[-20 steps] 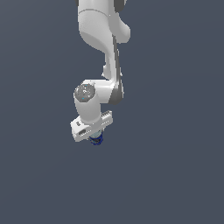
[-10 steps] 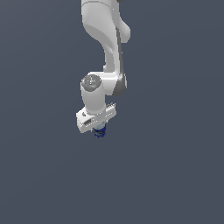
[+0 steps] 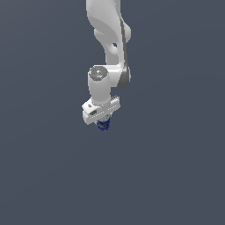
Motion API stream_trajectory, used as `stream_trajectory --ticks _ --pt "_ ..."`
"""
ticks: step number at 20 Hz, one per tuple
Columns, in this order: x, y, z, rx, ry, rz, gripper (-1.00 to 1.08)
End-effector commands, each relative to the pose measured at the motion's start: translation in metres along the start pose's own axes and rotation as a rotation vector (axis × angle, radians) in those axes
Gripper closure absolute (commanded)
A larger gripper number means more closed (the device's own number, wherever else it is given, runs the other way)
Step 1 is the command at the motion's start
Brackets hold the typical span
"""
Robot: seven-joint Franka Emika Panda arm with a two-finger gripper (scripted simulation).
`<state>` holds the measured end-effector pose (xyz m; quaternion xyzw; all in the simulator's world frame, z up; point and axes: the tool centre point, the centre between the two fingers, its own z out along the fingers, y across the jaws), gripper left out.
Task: Pick up the object and move it to a goal position.
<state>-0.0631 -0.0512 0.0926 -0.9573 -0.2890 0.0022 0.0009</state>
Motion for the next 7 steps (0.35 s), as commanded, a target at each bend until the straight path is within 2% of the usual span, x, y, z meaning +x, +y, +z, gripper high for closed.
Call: stream_trajectory --ticks 1,7 --pt "-0.0033 -0.0056 -0.0033 -0.003 0.003 0.000 1.08" --pt "-0.0070 -0.0116 -0.0052 -0.003 0.003 0.000 1.08"
